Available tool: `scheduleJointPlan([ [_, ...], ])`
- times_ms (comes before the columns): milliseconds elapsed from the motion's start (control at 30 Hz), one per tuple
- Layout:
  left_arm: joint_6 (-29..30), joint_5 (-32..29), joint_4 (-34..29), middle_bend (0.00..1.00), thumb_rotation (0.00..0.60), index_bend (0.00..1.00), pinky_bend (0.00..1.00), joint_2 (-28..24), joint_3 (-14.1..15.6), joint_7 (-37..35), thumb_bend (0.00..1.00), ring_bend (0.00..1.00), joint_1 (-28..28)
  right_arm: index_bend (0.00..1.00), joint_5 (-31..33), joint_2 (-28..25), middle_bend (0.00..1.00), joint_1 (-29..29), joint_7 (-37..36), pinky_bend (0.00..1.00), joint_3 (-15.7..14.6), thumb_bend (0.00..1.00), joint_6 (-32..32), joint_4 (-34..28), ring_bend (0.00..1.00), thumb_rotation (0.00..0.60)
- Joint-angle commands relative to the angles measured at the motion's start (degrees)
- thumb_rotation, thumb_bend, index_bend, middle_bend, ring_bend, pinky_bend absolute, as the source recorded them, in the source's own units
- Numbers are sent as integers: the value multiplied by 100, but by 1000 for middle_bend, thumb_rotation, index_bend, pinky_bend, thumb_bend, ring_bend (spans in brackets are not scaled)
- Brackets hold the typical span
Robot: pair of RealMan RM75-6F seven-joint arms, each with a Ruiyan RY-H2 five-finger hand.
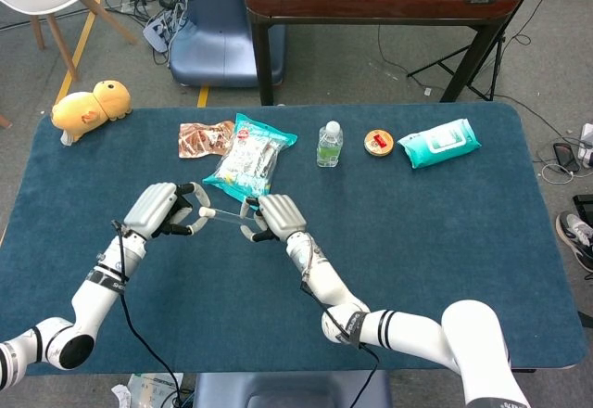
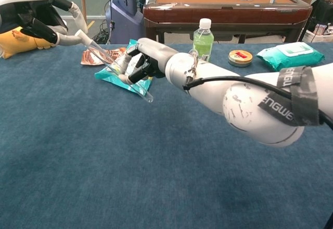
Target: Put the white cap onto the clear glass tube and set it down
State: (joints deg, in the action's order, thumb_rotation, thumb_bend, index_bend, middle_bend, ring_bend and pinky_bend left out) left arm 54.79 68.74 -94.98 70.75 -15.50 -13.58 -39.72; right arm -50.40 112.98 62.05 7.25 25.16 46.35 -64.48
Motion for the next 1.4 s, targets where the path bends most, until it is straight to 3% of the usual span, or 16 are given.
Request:
scheduleJointPlan([
  [33,-2,3,5,1000,600,543,1000,10,4,-3,314,1000,-1,745,6,13,898,7,-11,965,10,607,-6,4,952,600],
  [867,-70,13,103,1000,600,542,1000,146,38,-74,314,1000,-43,755,-23,125,901,86,-107,965,115,607,-3,80,954,600],
  [967,-157,16,74,1000,600,455,1000,84,53,-97,312,1000,-59,755,-29,108,902,71,-84,965,91,607,5,57,954,600],
  [1033,-243,19,52,1000,600,289,1000,14,63,-133,307,1000,-73,755,-26,72,902,50,-54,965,65,607,2,30,954,600],
  [1133,-290,26,34,999,600,119,1000,-71,59,-187,300,1000,-70,755,-21,-19,902,12,26,965,15,610,-1,-26,956,600],
  [1400,-379,-23,87,947,600,41,1000,-296,64,-372,301,962,-3,759,81,-721,907,-170,645,965,-306,620,-57,-592,959,600],
])
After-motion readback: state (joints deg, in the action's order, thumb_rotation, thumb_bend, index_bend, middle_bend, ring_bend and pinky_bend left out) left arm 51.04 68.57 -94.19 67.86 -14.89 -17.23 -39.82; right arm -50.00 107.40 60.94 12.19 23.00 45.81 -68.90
